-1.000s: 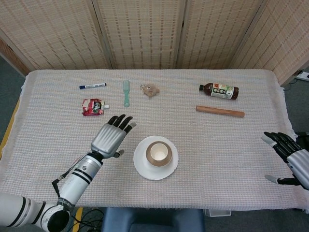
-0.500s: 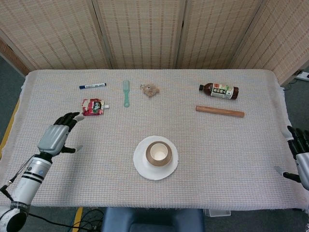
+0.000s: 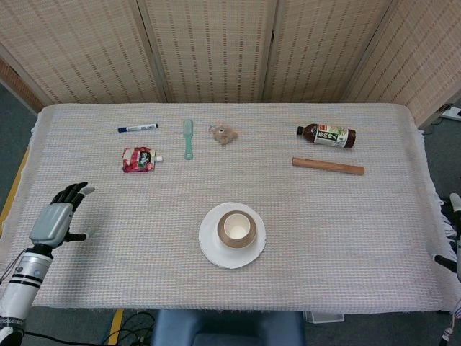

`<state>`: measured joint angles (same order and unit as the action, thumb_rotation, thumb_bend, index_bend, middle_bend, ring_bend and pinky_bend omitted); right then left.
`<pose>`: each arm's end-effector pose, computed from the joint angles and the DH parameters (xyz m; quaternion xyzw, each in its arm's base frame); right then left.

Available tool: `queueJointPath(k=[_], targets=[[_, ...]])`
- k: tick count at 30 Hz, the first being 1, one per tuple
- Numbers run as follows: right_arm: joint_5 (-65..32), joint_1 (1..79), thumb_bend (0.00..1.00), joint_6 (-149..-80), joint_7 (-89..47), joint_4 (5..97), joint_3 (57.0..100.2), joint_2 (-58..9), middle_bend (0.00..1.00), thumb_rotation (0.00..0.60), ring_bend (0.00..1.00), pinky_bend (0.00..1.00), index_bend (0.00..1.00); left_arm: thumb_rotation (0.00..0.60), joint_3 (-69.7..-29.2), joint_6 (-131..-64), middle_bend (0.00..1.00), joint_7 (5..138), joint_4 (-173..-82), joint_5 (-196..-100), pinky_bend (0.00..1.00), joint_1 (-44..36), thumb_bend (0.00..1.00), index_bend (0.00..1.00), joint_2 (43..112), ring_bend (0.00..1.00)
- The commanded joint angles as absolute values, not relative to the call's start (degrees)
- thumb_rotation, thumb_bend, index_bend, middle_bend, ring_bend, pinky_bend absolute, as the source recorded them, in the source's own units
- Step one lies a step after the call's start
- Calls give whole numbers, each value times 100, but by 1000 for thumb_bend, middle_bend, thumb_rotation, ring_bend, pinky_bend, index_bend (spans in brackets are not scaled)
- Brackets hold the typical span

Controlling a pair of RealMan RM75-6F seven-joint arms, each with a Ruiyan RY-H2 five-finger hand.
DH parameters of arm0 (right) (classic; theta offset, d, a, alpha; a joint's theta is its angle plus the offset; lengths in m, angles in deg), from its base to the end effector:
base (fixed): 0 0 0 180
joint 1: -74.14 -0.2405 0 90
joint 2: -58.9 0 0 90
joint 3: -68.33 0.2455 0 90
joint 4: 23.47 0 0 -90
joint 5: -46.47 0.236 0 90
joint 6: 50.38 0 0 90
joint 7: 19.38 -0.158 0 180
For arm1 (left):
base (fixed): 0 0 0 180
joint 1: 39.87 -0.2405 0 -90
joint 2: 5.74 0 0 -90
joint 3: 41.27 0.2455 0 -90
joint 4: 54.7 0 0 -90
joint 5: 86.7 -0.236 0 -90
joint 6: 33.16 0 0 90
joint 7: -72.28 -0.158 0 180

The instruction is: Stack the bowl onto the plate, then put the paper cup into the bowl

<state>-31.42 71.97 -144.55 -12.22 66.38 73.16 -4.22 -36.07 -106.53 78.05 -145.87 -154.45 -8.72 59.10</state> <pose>-0.3375 -0.1853 0.1788 0.5326 -0.3162 0.3441 0.7057 -0.2781 0.3012 0.1008 -0.6328 -0.4387 -0.3799 0.5127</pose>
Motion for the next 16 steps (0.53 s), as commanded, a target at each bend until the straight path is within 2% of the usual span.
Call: queueJointPath(k=[1,16], targets=[[-3227,7216,7,-14417,-1292,6600,7311,-411,0,600,0,0,0,600,-3745,-10806,98,7916,-14566,-15576,150,-1017,258,151,5930,0],[-3668,7409,7,-14562,-1432,6952,7270,-142,0,600,0,0,0,600,-3961,-10628,98,7823,-14877,-15853,150,-1430,258,153,5650,0]])
